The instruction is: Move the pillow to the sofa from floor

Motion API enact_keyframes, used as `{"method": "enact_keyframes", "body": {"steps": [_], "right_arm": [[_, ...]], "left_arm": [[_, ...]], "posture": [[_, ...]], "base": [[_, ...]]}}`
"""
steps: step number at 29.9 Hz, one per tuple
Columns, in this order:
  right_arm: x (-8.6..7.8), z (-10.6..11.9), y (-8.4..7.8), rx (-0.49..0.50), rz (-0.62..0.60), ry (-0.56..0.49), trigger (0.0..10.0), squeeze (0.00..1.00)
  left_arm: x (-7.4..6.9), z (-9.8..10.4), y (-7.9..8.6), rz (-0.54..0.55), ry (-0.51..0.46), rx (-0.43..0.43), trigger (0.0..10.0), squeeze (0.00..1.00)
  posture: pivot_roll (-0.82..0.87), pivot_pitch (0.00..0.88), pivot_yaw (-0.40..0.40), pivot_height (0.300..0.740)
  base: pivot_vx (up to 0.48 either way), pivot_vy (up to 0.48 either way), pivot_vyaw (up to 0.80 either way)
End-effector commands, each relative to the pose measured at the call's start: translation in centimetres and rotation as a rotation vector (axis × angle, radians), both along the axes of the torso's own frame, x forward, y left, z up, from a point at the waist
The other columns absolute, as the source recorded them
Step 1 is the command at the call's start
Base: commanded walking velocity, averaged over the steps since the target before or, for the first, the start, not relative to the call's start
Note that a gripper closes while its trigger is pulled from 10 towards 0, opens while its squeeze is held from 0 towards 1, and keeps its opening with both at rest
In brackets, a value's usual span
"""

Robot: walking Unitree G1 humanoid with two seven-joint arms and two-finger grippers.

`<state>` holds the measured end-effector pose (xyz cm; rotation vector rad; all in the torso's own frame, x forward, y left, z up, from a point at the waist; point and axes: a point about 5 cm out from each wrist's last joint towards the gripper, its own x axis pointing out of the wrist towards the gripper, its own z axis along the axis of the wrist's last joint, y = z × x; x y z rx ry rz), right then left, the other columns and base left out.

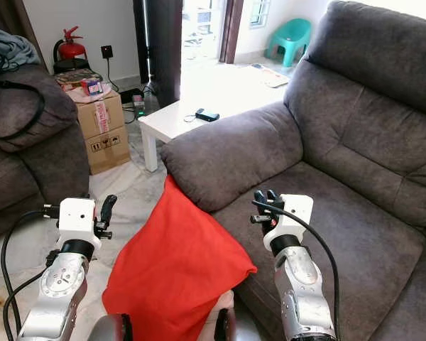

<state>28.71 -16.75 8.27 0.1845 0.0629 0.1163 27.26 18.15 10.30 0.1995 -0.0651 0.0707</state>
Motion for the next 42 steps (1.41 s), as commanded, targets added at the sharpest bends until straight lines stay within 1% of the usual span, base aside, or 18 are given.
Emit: {"method": "enact_keyframes", "body": {"steps": [1,6,13,20,23,24,29,30,32,33,34,35,37,39,40,41,42], "right_arm": [[0.1,0.0,-0.4,0.002,-0.01,0.009,10.0,0.0],[0.2,0.2,-0.4,-0.001,-0.004,0.0,10.0,0.0],[0.2,0.5,-0.4,-0.005,-0.002,-0.024,10.0,0.0],[0.2,0.4,-0.3,-0.001,0.009,-0.008,10.0,0.0],[0.3,0.5,-0.2,0.0,0.019,-0.014,10.0,0.0],[0.3,0.7,-0.2,0.001,0.017,-0.031,10.0,0.0],[0.6,1.2,-0.3,-0.017,0.026,-0.03,10.0,0.0],[0.8,1.3,-0.2,-0.033,0.029,-0.023,10.0,0.0],[1.9,2.2,0.0,-0.04,0.049,-0.038,10.0,0.0],[1.9,2.2,0.0,-0.04,0.049,-0.038,10.0,0.0],[2.5,2.2,0.0,-0.074,0.044,-0.015,10.0,0.0],[2.7,2.2,0.0,-0.081,0.041,-0.009,10.0,0.0],[3.7,1.8,0.1,-0.106,0.031,0.046,10.0,0.0],[4.6,1.7,0.3,-0.091,0.028,0.067,10.0,0.0],[4.6,1.7,0.3,-0.091,0.028,0.067,10.0,0.0],[5.6,1.5,0.4,-0.114,0.014,0.119,10.0,0.0],[6.2,1.5,0.6,-0.119,0.015,0.137,10.0,0.0]], "left_arm": [[0.1,0.3,-0.1,0.002,-0.016,0.008,10.0,0.0],[0.1,0.4,0.0,0.007,-0.019,0.008,10.0,0.0],[0.1,0.4,-0.1,0.005,-0.019,0.009,10.0,0.0],[0.0,0.3,-0.1,0.004,-0.018,0.009,10.0,0.0],[0.1,0.4,-0.1,0.006,-0.017,0.009,10.0,0.0],[0.1,0.3,-0.1,0.006,-0.017,0.009,10.0,0.0],[0.2,0.4,-0.1,0.006,-0.018,0.008,10.0,0.0],[0.2,0.5,-0.1,0.006,-0.02,0.007,10.0,0.0],[0.4,0.9,-0.2,0.005,-0.031,0.005,10.0,0.0],[0.4,0.9,-0.2,0.005,-0.031,0.005,10.0,0.0],[0.4,1.0,-0.2,0.004,-0.033,0.006,10.0,0.0],[0.4,1.0,-0.2,0.005,-0.034,0.006,10.0,0.0],[0.5,1.5,-0.3,0.004,-0.049,0.005,10.0,0.0],[0.7,2.1,-0.6,-0.007,-0.071,0.025,10.0,0.0],[0.7,2.1,-0.6,-0.007,-0.071,0.025,10.0,0.0],[0.8,2.8,-0.9,-0.021,-0.094,0.046,10.0,0.0],[0.8,2.9,-0.9,-0.016,-0.098,0.041,10.0,0.0]], "posture": [[0.04,0.0,-0.112,0.609],[0.04,0.0,-0.113,0.591],[0.04,0.0,-0.113,0.591],[0.04,0.0,-0.113,0.591],[0.04,0.0,-0.114,0.572],[0.04,0.0,-0.114,0.572],[0.04,0.0,-0.117,0.572],[0.04,0.0,-0.117,0.572],[0.04,0.0,-0.119,0.572],[0.04,0.0,-0.119,0.572],[0.04,0.0,-0.124,0.572],[0.04,0.0,-0.124,0.572],[0.04,0.0,-0.126,0.572],[0.05,0.0,-0.136,0.572],[0.05,0.0,-0.136,0.572],[0.07,0.0,-0.152,0.572],[0.07,0.0,-0.155,0.572]], "base": [[0.0,0.0,0.0],[0.0,0.0,0.0],[0.0,0.0,0.0],[0.0,0.0,0.0],[0.0,0.0,0.0],[0.0,0.0,0.0],[0.0,0.0,0.0],[0.0,0.0,0.0],[0.0,0.0,0.0],[0.0,0.0,0.0],[0.0,0.0,0.0],[0.0,0.0,0.0],[0.0,0.0,0.0],[0.0,0.0,0.0],[0.0,0.0,0.0],[0.0,0.0,0.0],[0.0,0.0,0.0]]}}
